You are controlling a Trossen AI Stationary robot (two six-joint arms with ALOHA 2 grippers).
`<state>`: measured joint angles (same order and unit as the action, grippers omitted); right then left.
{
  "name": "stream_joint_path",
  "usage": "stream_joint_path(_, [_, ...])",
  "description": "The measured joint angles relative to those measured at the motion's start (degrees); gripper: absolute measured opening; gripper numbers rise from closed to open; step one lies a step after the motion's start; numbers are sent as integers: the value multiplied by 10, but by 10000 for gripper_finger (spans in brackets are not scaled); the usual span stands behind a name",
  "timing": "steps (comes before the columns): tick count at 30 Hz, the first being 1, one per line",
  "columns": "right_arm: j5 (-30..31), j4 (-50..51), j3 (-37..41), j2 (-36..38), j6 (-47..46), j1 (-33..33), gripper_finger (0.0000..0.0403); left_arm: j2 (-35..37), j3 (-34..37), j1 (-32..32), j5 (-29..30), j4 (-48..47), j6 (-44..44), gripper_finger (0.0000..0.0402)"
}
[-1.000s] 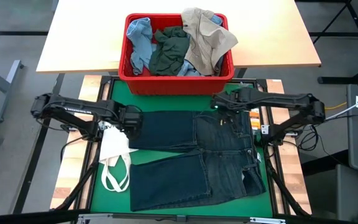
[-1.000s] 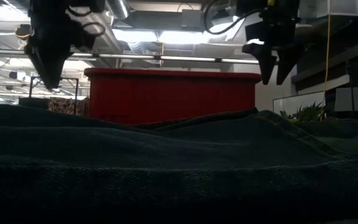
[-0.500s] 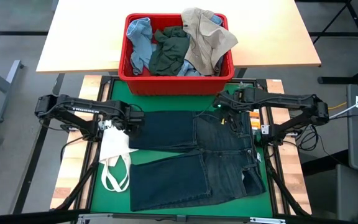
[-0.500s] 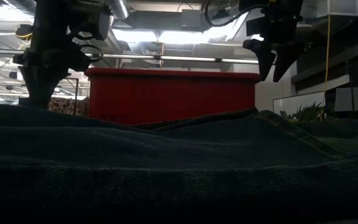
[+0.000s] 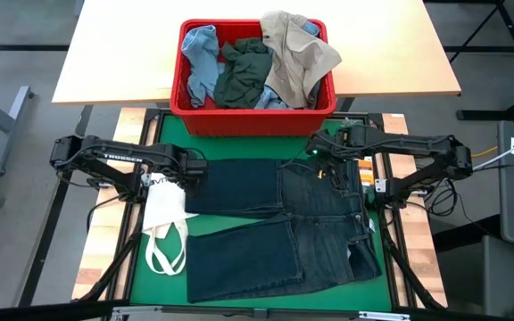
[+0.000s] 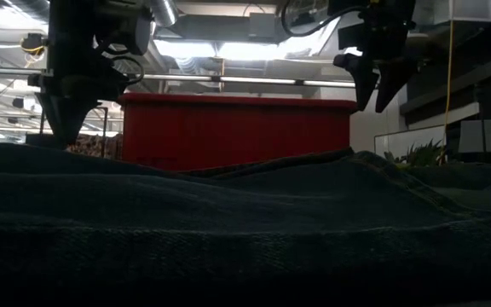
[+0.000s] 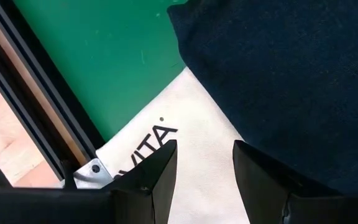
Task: Fold laundry
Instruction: Fold the dark blue pants
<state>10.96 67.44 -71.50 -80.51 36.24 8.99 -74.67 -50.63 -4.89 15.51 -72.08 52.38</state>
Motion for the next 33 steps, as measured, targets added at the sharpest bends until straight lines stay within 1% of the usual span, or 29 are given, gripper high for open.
stream_joint_path(4, [0,0,0,0,0,0,177,0,0,0,1,7,12,151])
stream_joint_path(10, [0,2,0,0,0,0,177,0,0,0,34,7,12,151])
stream_joint_path(15, [0,1,0,0,0,0,177,0,0,0,35,8,11,151])
stream_joint_path(20, [0,1,0,6,0,0,177,0,0,0,33,59,44,151])
stream_joint_path(22, [0,1,0,11,0,0,177,0,9,0,22,93,56,151])
stream_joint_path(24, [0,1,0,14,-2,0,177,0,27,0,-4,117,65,151])
stream_joint_path(28, [0,1,0,20,-4,0,177,0,68,-2,-47,127,115,151])
stream_joint_path(31, [0,1,0,20,-5,0,177,0,96,-2,-61,133,141,151])
stream_joint_path(33, [0,1,0,20,-5,0,177,0,114,-3,-66,157,149,151])
